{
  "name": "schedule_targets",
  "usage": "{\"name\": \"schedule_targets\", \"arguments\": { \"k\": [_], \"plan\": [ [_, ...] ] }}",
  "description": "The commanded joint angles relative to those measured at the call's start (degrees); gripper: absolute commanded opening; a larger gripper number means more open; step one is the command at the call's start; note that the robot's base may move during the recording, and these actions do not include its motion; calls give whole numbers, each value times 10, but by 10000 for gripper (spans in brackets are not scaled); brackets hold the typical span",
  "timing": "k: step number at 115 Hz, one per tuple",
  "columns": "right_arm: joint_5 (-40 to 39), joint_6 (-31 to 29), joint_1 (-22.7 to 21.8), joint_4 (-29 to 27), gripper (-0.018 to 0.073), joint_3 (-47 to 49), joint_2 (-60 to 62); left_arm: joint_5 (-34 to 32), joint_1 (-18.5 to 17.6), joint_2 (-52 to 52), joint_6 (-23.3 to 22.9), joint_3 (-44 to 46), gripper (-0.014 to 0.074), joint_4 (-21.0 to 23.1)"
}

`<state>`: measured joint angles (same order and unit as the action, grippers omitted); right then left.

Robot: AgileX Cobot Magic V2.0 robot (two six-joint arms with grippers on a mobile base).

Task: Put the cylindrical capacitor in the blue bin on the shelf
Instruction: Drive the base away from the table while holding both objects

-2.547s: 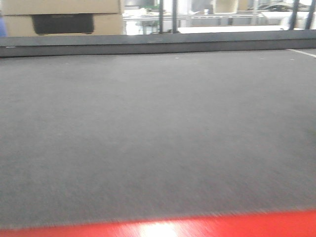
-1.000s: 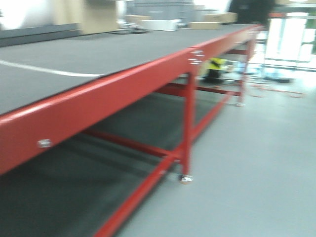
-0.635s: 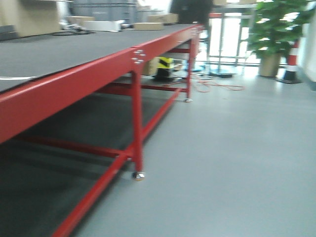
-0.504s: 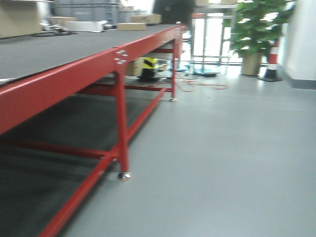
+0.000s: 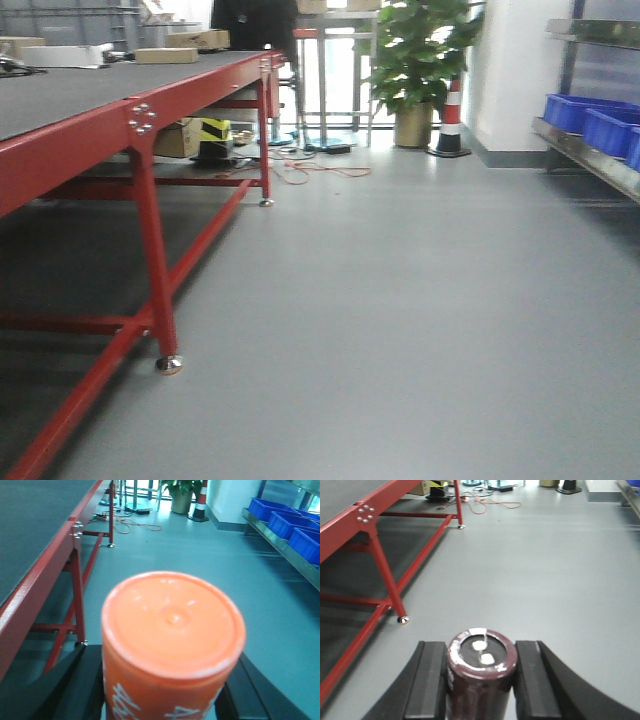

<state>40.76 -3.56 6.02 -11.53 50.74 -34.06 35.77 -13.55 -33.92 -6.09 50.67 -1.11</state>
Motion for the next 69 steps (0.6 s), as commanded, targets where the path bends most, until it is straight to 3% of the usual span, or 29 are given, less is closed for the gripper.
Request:
{"name": "schedule_targets", "arguments": {
  "k": [1, 69],
  "plan": [
    [-18, -2, 0, 3, -162, -2, 4, -9, -3, 2, 0, -1, -111, 3],
    [-18, -2, 0, 3, -162, -2, 4, -9, -3, 2, 0, -1, -111, 3]
  ]
}}
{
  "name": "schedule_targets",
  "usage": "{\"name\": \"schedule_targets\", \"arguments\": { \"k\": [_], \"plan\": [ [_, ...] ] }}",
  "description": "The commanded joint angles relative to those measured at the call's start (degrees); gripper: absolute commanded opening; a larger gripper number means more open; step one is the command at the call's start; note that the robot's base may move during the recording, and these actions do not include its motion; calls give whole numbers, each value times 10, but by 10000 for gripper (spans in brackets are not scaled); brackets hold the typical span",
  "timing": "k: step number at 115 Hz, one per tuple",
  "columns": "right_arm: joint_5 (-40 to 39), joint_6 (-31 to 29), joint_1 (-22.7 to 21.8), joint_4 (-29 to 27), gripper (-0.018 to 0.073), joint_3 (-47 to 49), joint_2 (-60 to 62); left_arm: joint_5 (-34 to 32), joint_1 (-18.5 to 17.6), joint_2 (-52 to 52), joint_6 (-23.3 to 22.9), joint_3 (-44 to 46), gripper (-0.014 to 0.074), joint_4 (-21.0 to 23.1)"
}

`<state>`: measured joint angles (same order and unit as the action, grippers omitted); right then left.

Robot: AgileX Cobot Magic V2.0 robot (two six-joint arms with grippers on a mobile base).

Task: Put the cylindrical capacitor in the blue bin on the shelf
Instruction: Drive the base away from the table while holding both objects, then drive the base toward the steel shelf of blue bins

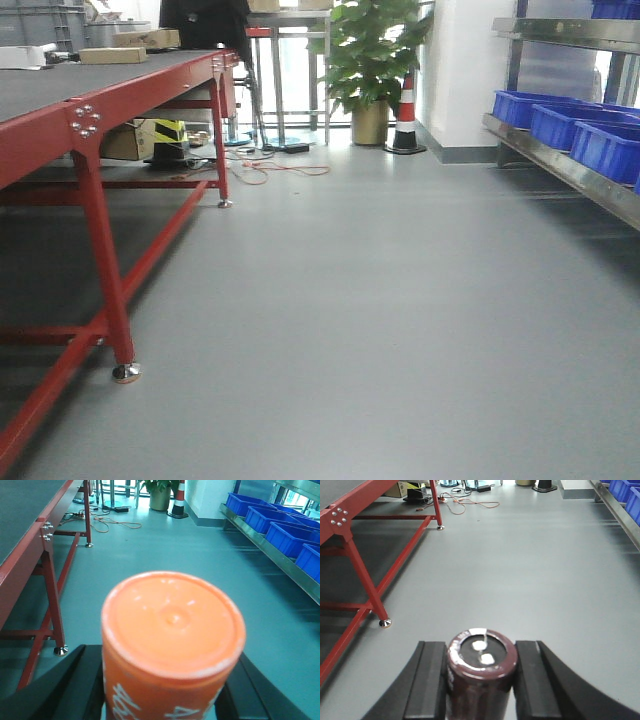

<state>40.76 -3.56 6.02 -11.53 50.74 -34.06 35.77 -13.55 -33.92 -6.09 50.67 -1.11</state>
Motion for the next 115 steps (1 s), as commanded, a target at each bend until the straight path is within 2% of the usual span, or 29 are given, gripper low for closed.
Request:
{"name": "schedule_targets", "arguments": {
  "k": [1, 115],
  "plan": [
    [-18, -2, 0, 3, -162, -2, 4, -9, -3, 2, 0, -1, -111, 3],
    [-18, -2, 0, 3, -162, -2, 4, -9, -3, 2, 0, -1, -111, 3]
  ]
}}
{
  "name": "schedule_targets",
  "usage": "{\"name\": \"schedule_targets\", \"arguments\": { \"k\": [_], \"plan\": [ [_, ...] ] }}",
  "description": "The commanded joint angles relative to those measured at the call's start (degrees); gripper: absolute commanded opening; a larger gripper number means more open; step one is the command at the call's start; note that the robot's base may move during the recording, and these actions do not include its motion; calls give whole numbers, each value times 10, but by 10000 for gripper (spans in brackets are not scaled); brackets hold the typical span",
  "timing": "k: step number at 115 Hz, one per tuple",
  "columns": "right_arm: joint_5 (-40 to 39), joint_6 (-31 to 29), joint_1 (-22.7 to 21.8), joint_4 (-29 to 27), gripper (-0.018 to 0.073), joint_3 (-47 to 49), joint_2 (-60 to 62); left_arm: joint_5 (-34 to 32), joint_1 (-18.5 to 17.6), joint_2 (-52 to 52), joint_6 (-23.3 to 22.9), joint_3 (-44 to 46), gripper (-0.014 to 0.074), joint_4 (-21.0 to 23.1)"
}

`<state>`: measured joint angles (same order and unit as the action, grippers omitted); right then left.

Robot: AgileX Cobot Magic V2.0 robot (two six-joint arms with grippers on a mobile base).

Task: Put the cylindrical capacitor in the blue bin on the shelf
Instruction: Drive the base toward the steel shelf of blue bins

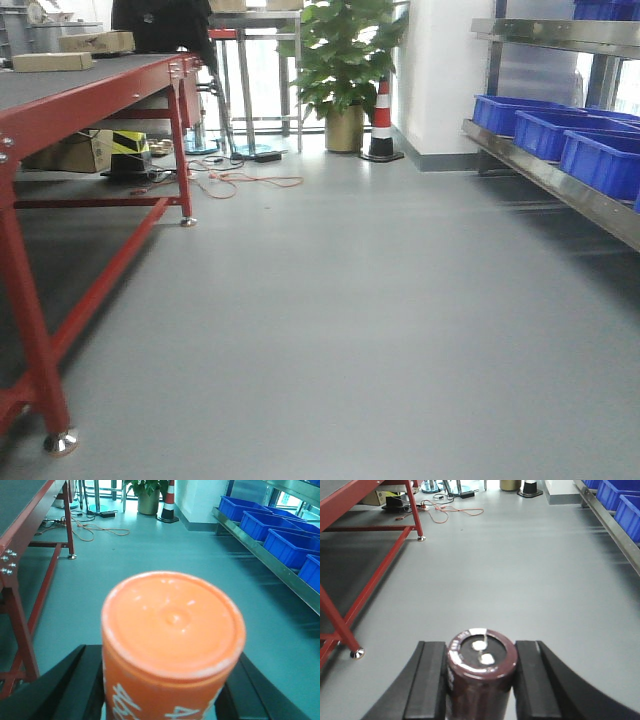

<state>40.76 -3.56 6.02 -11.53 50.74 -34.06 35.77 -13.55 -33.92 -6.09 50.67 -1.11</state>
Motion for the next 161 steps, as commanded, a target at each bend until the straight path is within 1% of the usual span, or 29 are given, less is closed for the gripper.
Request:
{"name": "schedule_targets", "arguments": {
  "k": [1, 161],
  "plan": [
    [-18, -2, 0, 3, -162, -2, 4, -9, -3, 2, 0, -1, -111, 3],
    [-23, -2, 0, 3, -162, -2, 4, -9, -3, 2, 0, -1, -111, 3]
  ]
}}
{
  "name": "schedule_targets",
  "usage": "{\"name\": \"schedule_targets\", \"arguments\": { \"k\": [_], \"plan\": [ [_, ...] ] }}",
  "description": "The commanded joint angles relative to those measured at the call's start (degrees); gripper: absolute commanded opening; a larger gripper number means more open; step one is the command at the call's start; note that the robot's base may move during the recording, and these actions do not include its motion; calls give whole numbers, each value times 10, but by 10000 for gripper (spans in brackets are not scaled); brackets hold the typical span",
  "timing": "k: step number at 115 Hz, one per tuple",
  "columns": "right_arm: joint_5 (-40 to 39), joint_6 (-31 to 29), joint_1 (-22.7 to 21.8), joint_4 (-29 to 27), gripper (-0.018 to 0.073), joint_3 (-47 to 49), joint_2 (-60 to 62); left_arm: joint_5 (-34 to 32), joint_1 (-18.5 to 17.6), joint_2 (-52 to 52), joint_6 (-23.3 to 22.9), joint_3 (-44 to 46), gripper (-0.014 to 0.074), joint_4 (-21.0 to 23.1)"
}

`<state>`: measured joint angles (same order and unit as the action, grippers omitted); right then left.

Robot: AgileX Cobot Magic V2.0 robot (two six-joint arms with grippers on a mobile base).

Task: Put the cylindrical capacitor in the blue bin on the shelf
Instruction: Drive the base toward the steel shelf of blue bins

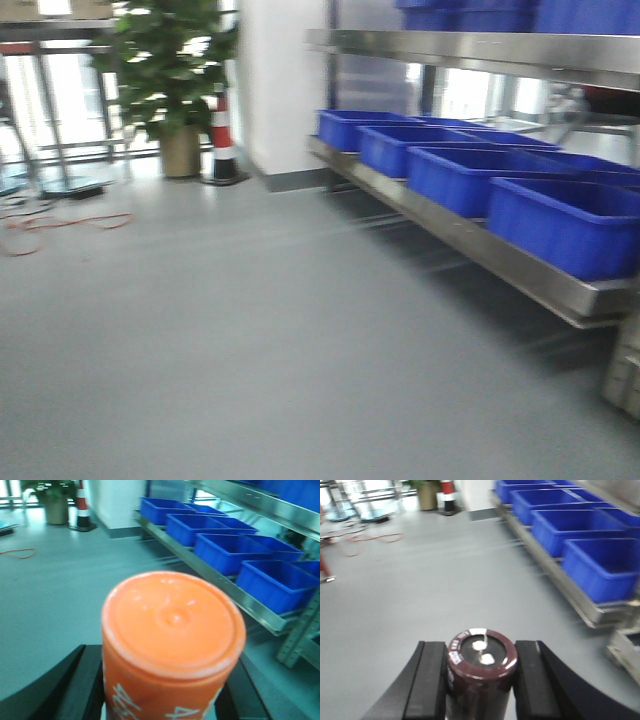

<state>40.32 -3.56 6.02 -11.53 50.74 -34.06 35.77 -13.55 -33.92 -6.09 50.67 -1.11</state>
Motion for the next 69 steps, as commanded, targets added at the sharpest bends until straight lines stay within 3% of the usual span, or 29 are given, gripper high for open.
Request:
{"name": "schedule_targets", "arguments": {
  "k": [1, 69],
  "plan": [
    [-19, -2, 0, 3, -162, -2, 4, -9, -3, 2, 0, -1, -111, 3],
    [-19, -2, 0, 3, -162, -2, 4, -9, -3, 2, 0, -1, -111, 3]
  ]
}}
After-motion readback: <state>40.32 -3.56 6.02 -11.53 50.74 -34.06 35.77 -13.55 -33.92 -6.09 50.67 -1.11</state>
